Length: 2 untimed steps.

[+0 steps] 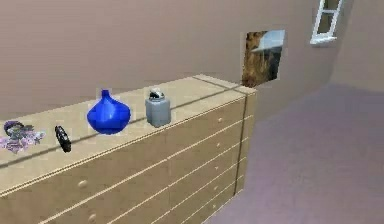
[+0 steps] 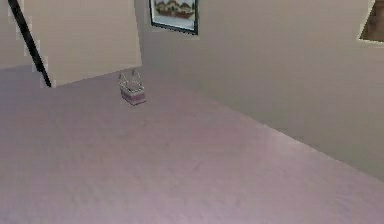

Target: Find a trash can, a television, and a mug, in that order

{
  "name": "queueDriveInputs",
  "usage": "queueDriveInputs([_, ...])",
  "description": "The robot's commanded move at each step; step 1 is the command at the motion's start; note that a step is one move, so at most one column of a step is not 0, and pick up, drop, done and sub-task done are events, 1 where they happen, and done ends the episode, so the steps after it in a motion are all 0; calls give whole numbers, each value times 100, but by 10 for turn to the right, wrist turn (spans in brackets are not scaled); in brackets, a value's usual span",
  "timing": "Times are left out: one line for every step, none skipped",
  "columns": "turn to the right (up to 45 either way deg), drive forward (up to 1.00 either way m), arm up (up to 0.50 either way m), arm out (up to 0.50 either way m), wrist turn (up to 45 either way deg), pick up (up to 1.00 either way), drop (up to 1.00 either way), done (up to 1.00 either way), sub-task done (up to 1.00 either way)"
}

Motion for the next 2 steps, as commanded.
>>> queueDriveInputs([-90, 0, 0, 0, 0, 0, 0, 0, 0])
queueDriveInputs([0, 0, 0, 0, 0, 0, 0, 100, 0])
